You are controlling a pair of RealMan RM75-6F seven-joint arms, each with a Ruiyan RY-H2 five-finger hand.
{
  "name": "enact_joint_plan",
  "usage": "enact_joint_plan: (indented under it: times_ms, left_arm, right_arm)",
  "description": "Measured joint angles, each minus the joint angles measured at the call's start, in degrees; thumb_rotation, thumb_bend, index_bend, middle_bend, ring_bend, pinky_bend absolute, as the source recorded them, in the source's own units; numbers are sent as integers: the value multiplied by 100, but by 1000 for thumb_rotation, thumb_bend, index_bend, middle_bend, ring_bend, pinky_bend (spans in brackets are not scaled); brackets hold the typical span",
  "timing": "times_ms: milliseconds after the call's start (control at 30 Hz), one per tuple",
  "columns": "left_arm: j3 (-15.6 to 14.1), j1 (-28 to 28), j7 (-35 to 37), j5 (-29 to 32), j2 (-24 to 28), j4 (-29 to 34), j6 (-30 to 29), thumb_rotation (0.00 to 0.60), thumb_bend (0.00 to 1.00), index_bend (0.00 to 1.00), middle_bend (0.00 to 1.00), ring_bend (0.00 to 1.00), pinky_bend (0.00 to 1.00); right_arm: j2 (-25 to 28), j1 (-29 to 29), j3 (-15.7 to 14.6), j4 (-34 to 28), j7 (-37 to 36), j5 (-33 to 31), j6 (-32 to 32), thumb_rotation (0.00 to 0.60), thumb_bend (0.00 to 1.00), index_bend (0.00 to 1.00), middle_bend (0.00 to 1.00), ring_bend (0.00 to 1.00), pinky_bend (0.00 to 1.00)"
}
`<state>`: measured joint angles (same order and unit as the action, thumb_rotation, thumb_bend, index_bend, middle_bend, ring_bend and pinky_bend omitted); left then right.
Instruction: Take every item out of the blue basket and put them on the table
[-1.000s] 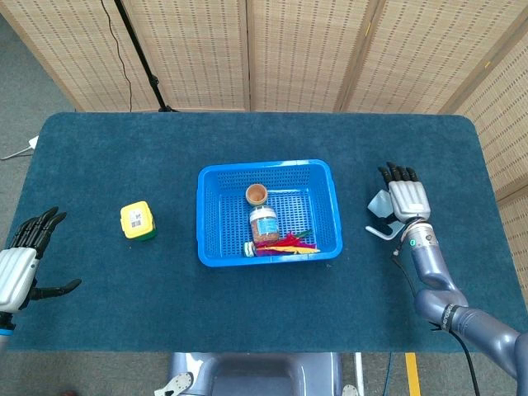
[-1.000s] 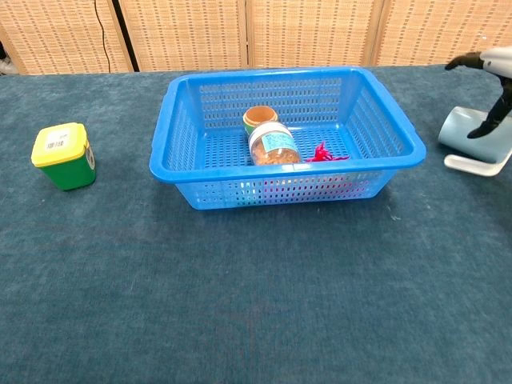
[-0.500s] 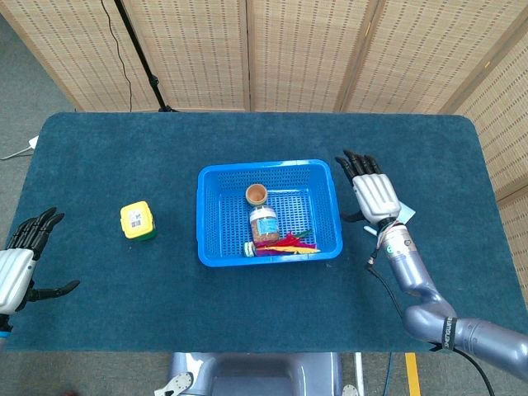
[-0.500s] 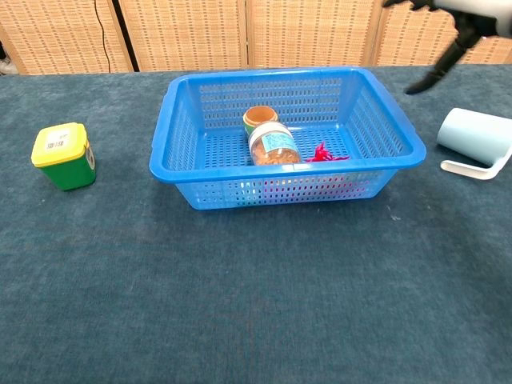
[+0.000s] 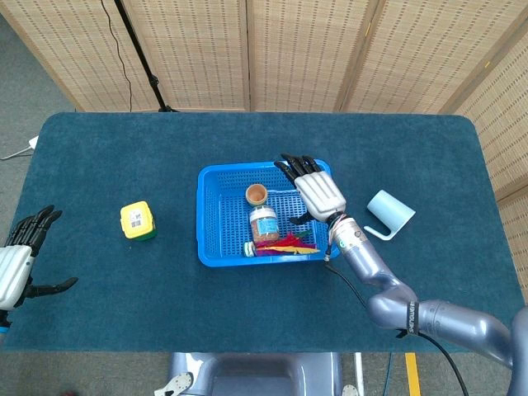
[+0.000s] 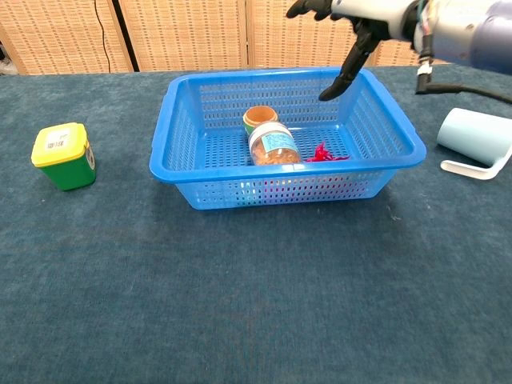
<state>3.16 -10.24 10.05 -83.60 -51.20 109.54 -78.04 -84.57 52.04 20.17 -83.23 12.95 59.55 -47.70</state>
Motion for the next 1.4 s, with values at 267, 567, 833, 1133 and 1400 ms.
enact_joint_plan:
  times_ms: [267, 567, 833, 1133, 1400]
  left_arm:
    - [29, -82, 13, 123, -6, -41, 171, 600, 20, 0, 0, 0, 0]
    - [53, -149, -153, 247, -63, -21, 292, 600, 20, 0, 0, 0, 0]
    - [58, -201, -116, 318, -76, -7, 423, 600, 20, 0, 0, 0, 0]
    - [55, -220, 125, 337, 3, -38, 503, 600, 20, 0, 0, 0, 0]
    - [74, -223, 44, 434, -26, -35, 518, 600, 21, 0, 0, 0, 0]
  right_arm:
    - [-347, 284, -331, 687, -662, 1144, 278, 600, 0, 65, 0, 0, 0]
    - [-572, 693, -1190, 1857, -1918, 3356, 28, 600, 0, 64, 0, 0, 0]
    - [-859, 1162, -2112, 3309, -2840, 4755, -617, 600, 0, 83, 0, 0, 0]
    - [-1184, 1630, -2871, 4565, -3559, 5526, -1152, 600, 0, 85, 0, 0, 0]
    - [-1351, 1827, -3286, 5174, -3575, 5801, -1172, 600, 0, 86, 0, 0, 0]
